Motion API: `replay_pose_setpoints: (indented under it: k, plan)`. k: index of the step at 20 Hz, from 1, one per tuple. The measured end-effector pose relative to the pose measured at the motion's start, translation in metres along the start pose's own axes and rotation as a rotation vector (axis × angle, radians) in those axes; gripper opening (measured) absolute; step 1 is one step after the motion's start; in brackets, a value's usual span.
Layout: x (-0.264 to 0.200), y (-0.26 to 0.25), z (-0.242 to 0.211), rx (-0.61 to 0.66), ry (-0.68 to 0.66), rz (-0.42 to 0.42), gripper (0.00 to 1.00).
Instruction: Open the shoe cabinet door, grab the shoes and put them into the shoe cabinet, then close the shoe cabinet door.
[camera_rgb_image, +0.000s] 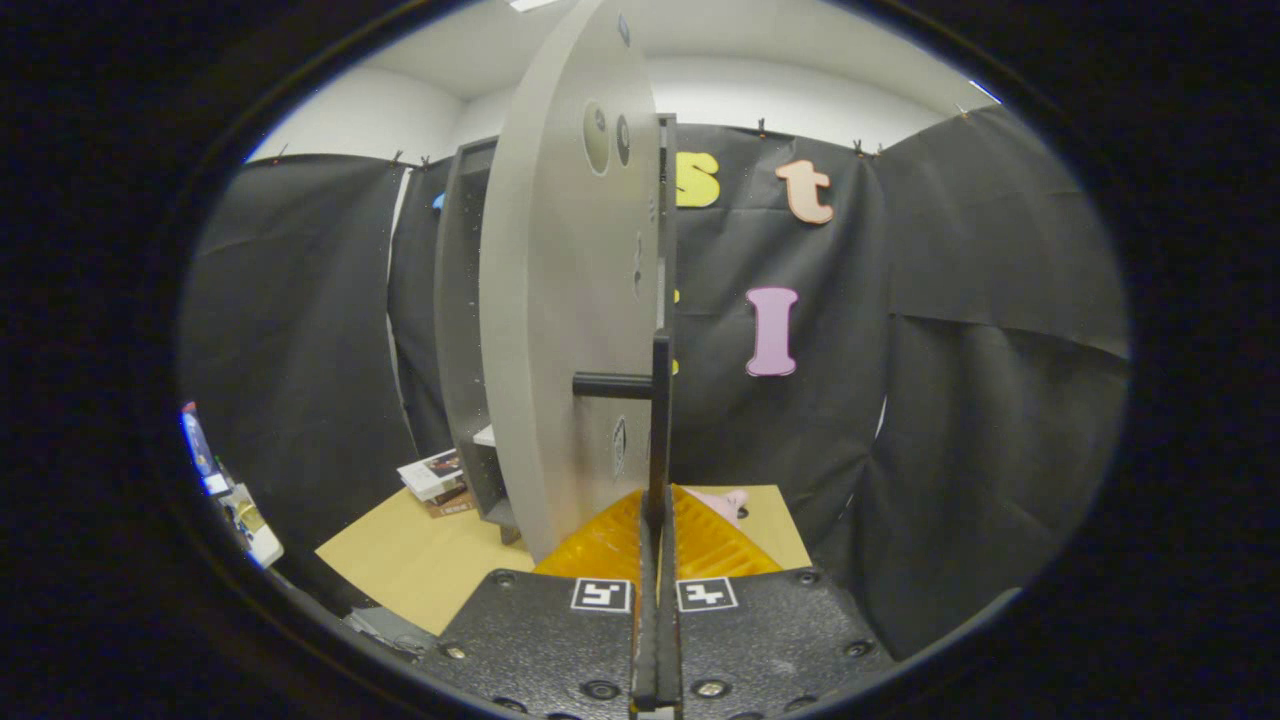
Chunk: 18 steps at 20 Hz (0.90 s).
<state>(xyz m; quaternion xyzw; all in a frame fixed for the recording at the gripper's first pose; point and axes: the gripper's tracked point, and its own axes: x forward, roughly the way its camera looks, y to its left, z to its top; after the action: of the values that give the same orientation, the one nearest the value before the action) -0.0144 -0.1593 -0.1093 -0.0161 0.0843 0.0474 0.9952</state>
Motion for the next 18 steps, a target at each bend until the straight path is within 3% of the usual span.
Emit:
replay_pose_setpoints:
  k: [4, 12, 14, 18]
  plan:
    - [0.003, -0.004, -0.005, 0.032, 0.014, 0.069, 0.04]
    - [-0.007, -0.011, -0.011, -0.011, -0.036, 0.072, 0.07]
    - [-0.017, -0.014, -0.021, -0.015, -0.028, 0.054, 0.17]
    - [-0.053, -0.024, -0.057, 0.015, 0.03, -0.009, 0.8]
